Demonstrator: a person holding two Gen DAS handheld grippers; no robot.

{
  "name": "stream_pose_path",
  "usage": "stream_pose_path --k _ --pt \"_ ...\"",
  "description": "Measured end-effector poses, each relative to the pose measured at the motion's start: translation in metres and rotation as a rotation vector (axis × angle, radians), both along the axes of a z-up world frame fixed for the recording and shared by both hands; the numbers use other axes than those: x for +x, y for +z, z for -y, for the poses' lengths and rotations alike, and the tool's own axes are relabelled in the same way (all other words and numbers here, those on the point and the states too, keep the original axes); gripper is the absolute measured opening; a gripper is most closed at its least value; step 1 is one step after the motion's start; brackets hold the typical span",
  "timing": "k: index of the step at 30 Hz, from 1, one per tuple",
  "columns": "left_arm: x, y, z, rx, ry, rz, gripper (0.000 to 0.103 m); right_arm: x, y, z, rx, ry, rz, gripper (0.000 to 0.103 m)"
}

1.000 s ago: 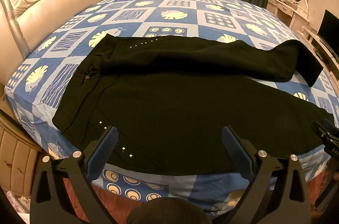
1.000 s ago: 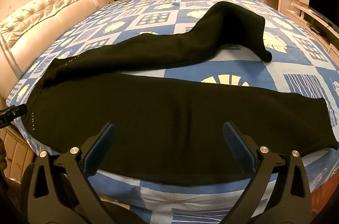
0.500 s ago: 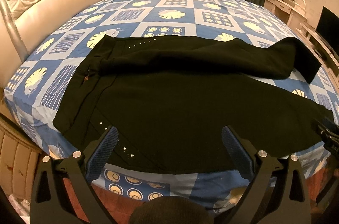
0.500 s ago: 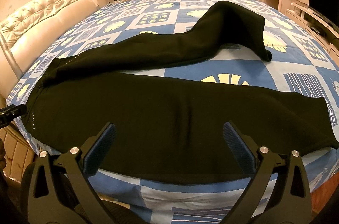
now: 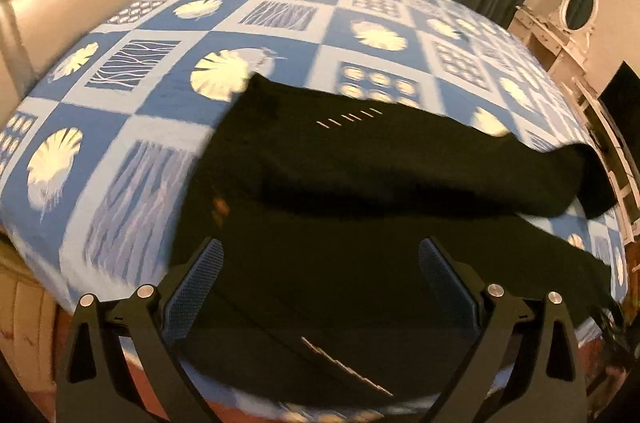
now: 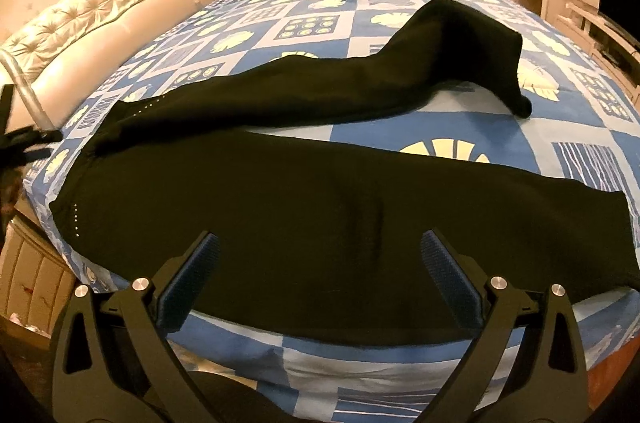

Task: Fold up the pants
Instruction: 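Grasp the waistband corner with the left gripper while the right gripper grasps the other corner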

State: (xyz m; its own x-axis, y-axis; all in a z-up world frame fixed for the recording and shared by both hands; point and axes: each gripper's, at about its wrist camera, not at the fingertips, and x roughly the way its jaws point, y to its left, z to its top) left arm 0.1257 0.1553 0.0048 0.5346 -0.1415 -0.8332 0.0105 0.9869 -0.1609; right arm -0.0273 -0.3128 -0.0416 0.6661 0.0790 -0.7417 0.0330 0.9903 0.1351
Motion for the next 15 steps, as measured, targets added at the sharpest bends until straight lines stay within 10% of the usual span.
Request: stream_pose_path --k 9,15 --pt "0.141 -0.067 -0.072 -0.156 -0.013 -0.187 0.097 0.028 -0.001 -0.01 -0.006 0.01 -0.005 0.101" --pt "0.182 -0.088 -0.074 -0.058 -0.023 -0.175 0.097 0.049 -0.008 -0.016 0.015 0.034 -0.026 0.101"
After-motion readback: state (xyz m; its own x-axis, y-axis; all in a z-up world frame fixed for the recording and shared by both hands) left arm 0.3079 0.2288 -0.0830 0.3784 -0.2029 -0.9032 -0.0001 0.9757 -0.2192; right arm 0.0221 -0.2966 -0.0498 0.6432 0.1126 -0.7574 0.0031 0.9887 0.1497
